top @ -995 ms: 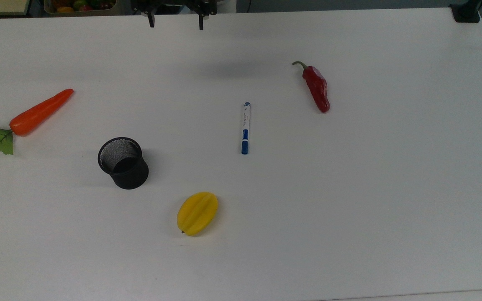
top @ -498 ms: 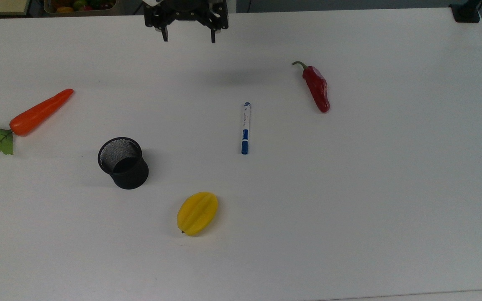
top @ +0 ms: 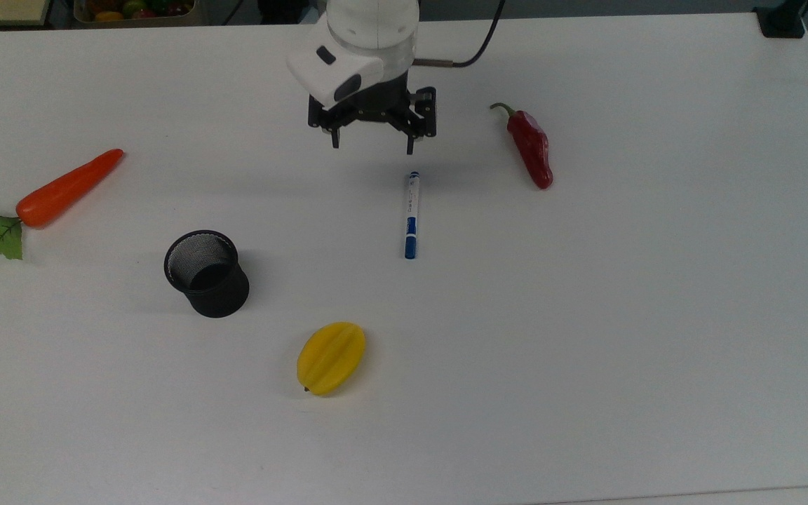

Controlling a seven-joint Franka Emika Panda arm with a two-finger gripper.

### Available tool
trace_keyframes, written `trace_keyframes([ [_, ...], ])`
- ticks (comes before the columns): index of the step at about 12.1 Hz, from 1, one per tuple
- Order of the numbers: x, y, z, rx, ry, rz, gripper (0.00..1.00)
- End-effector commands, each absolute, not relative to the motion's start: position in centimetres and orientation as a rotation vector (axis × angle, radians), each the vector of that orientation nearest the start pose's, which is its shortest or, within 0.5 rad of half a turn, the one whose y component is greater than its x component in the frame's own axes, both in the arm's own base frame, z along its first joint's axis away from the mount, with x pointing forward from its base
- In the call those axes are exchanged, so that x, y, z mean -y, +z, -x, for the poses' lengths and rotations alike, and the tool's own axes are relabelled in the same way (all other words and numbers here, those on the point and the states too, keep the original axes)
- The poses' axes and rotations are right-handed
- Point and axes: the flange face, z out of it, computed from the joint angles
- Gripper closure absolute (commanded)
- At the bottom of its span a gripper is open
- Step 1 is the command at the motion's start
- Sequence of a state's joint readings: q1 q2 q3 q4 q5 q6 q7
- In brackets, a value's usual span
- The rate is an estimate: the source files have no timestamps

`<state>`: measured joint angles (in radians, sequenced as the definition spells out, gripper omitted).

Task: Place marker
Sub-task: 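Move the open gripper over the blue-capped marker and lower it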

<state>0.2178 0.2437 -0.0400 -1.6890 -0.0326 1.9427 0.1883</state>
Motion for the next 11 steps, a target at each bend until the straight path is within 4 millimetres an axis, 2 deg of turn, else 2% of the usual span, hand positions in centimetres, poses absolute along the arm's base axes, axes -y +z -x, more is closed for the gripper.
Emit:
trace_keyframes([
  [1,-12.2,41.2,-64.2,-0.014,-0.049,3.184,0.0],
  [2,-12.7,39.8,-64.7,-0.011,-0.055,3.186,0.0],
  [3,-12.8,39.2,-64.9,-0.025,-0.064,3.187,0.0],
  [5,-14.5,36.9,-65.2,-0.047,-0.076,3.202,0.0],
  [6,-14.7,35.8,-65.5,-0.039,-0.096,3.22,0.0],
  [8,-15.3,33.8,-65.9,-0.018,-0.12,3.231,0.07],
  [11,-15.5,31.7,-66.4,-0.006,-0.151,3.224,0.07],
])
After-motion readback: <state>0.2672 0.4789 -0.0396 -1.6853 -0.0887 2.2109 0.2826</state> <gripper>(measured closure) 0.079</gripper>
